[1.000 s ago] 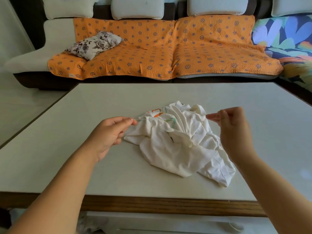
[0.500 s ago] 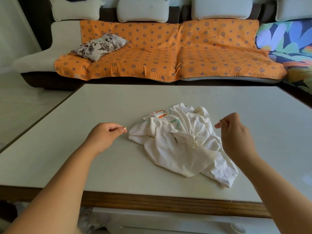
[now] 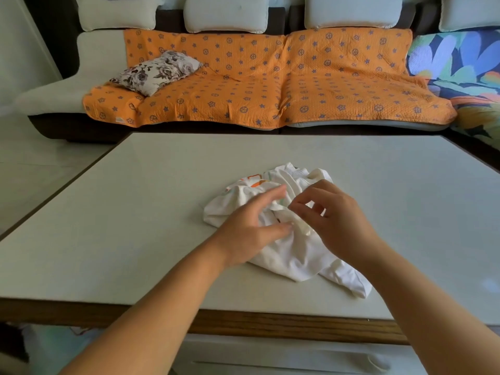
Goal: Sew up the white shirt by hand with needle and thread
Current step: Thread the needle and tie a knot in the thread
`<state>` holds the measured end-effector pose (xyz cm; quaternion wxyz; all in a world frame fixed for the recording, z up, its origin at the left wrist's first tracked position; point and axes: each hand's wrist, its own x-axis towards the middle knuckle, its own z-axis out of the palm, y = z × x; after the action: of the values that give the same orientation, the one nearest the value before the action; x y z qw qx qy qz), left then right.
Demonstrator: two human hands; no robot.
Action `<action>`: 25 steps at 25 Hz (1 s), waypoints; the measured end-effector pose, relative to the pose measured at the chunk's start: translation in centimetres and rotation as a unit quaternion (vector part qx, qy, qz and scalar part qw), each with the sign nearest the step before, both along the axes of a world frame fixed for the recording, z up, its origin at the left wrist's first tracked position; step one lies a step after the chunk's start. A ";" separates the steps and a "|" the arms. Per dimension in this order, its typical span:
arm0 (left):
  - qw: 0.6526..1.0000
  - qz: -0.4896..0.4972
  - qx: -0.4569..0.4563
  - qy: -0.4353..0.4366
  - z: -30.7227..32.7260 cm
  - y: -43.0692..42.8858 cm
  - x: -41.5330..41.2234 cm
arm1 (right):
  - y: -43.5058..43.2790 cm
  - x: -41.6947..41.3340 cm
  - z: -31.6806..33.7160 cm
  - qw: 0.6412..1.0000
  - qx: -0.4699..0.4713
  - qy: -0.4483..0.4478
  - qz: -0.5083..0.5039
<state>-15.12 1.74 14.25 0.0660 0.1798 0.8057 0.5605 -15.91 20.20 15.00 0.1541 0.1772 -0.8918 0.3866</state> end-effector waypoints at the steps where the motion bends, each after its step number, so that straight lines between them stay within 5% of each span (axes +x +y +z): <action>1: 0.998 -0.022 0.039 -0.037 -0.2 0.8 0.1 | -0.3 0.1 0.1 1.000 -0.009 0.005 0.013; 4: 0.994 -0.005 0.086 -0.068 -0.2 1.3 -0.1 | -0.5 0.2 0.3 0.999 -0.026 -0.016 0.013; 13: 0.992 0.121 0.023 -0.036 -0.1 2.0 -0.6 | 0.7 0.1 0.5 0.992 -0.073 -0.099 -0.008; 20: 0.994 0.108 -0.020 -0.001 -1.0 1.4 -1.1 | 0.7 0.0 0.3 0.992 -0.067 -0.111 0.007; 25: 0.982 0.074 0.126 -0.118 -0.2 1.7 -0.7 | 0.6 -0.1 0.4 0.994 -0.053 -0.099 0.010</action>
<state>-15.81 3.43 14.02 0.0951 0.0591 0.7262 0.6784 -15.97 20.77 15.36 0.0698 0.1388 -0.8790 0.4507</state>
